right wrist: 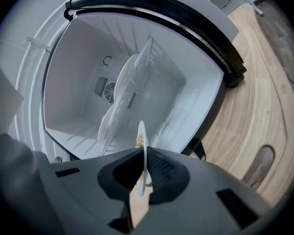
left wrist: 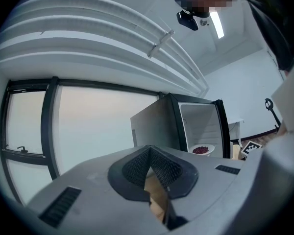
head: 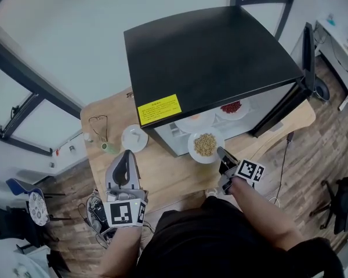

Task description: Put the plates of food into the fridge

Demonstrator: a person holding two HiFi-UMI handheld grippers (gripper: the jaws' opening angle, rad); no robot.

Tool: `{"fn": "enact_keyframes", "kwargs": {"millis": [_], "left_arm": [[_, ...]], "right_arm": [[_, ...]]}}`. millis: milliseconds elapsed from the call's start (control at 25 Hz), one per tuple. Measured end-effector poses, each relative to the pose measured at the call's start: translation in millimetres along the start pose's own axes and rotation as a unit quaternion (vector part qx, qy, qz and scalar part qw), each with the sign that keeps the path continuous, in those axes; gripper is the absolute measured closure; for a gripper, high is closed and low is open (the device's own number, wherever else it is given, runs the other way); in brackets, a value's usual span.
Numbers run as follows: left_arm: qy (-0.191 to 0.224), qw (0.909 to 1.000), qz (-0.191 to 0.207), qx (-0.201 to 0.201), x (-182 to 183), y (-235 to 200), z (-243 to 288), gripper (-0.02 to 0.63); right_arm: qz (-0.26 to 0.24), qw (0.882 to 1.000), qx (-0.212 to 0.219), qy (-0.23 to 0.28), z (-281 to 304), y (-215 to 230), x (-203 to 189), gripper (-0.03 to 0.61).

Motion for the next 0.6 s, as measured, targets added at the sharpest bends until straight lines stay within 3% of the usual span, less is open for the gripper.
{"fn": "enact_keyframes", "kwargs": {"millis": [600], "left_arm": [[-0.021,0.9993,0.003,0.031,3,3,20,0.611]], "right_arm": [[0.019,0.999,-0.03,-0.01,59,17,34,0.546]]}}
Point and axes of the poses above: the fingertips, and each gripper's own axes: z forward along the fingers, y to its right, x out of its top, the point moved 9 cm from there along -z, backward along the fingers, and after that the axes turned 8 degrees about -x, right-handed, at the moved point
